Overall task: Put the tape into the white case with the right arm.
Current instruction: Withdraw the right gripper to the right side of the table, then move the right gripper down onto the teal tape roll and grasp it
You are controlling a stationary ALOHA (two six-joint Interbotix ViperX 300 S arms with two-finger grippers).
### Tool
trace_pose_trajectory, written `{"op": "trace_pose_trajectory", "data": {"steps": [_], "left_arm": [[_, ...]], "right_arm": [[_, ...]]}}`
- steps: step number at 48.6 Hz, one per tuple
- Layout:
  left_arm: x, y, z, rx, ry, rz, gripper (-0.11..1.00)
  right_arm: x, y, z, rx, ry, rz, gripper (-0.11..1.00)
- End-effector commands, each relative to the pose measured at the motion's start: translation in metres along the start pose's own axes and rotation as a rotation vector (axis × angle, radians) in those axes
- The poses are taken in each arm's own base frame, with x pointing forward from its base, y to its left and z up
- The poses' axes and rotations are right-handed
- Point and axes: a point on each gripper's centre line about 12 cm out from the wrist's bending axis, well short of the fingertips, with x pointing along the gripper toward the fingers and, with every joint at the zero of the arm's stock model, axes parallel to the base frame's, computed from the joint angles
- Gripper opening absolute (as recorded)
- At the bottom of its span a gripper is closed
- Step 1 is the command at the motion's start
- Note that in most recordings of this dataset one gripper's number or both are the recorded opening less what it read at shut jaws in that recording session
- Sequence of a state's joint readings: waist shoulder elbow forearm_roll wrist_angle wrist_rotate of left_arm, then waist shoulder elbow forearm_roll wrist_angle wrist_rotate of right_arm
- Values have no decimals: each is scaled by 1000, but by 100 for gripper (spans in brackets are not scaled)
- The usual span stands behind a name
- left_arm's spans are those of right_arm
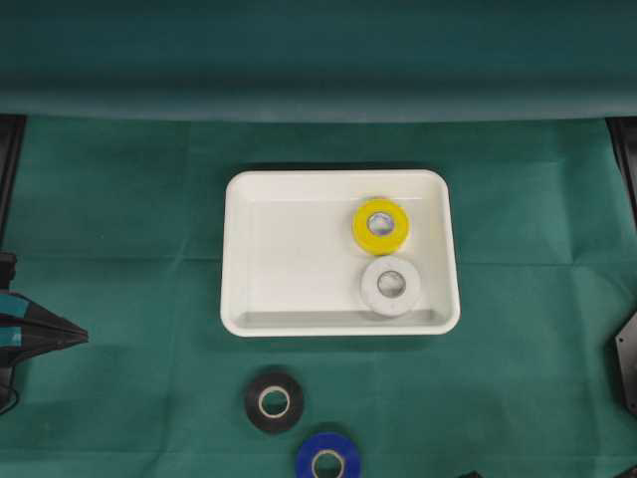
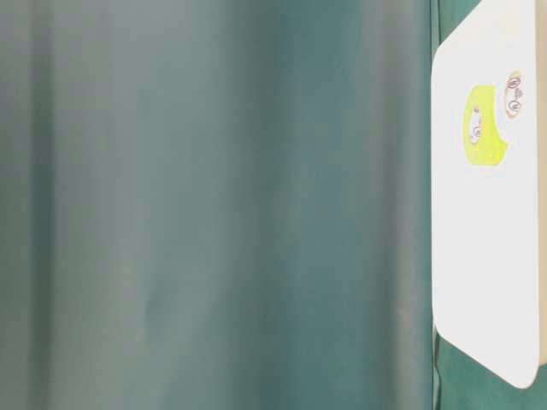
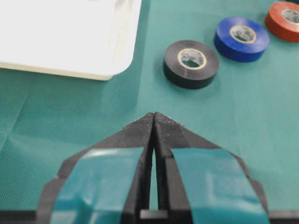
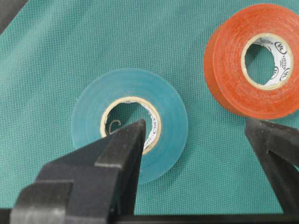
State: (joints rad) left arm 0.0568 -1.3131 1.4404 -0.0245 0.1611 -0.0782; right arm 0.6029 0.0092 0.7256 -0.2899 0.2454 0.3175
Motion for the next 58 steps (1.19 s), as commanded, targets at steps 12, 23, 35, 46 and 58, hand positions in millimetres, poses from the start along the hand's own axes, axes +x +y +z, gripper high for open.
{"op": "trace_pose_trajectory", "data": {"steps": [12,23,35,46,58], "left_arm": [[0,0,5,-1,-11,2,0],[0,0,5,-1,-11,2,0],[0,0,4,-2,-9,2,0],[0,0,3,-1,-9,2,0],[0,0,4,-2,-11,2,0]], "right_arm": [[0,5,5,-3,-12,8,58],[10,5,-3,-4,26,7,58],[20,4,-12,-7,59,3,58],[21,1,-13,-36,64,-9,50],[21,-1,-15,-37,70,-13,6]]}}
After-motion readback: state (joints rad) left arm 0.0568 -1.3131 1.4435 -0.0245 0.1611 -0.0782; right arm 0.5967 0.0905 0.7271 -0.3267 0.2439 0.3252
